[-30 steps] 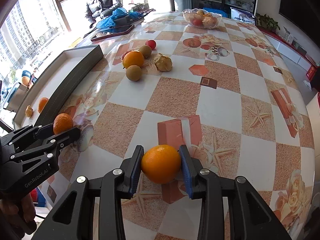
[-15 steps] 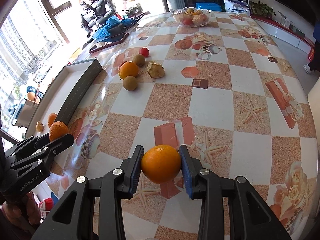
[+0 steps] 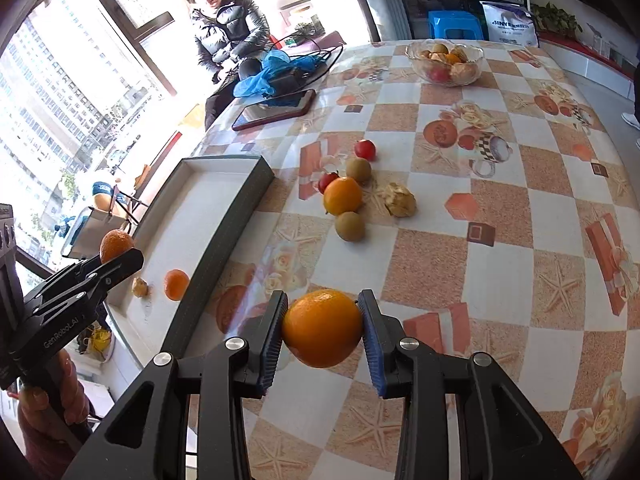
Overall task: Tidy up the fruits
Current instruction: 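Carry the orange into the tray with the left tool while the right tool places its orange there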
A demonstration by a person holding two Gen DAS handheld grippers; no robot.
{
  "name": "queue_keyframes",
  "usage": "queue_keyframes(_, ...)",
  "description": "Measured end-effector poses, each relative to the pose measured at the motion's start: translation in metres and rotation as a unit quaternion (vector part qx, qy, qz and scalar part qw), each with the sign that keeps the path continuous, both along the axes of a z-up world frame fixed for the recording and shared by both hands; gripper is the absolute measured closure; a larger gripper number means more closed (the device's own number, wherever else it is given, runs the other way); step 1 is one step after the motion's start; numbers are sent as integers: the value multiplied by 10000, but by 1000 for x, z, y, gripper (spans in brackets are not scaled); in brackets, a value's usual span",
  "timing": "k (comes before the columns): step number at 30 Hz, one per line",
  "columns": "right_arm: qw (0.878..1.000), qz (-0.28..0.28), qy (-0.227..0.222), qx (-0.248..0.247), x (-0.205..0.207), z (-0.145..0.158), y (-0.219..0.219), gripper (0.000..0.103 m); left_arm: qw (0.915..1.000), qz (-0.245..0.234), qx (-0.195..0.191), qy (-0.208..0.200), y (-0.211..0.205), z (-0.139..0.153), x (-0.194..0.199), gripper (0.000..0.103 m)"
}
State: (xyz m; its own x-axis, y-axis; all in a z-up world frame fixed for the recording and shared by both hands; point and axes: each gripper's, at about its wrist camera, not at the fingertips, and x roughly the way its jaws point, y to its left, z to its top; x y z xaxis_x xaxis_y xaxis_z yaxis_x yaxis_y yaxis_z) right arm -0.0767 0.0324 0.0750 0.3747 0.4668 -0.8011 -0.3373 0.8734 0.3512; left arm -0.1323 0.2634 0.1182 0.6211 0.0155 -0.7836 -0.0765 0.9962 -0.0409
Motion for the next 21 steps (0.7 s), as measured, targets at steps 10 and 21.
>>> queue_keyframes(10, 9967, 760, 8, 293, 29, 25, 94, 65, 9979, 626, 128, 82, 63, -4, 15, 62)
queue_keyframes(21, 9911, 1247, 427, 180, 52, -9, 176, 65, 9933, 798, 85, 835, 72, -75, 38, 62)
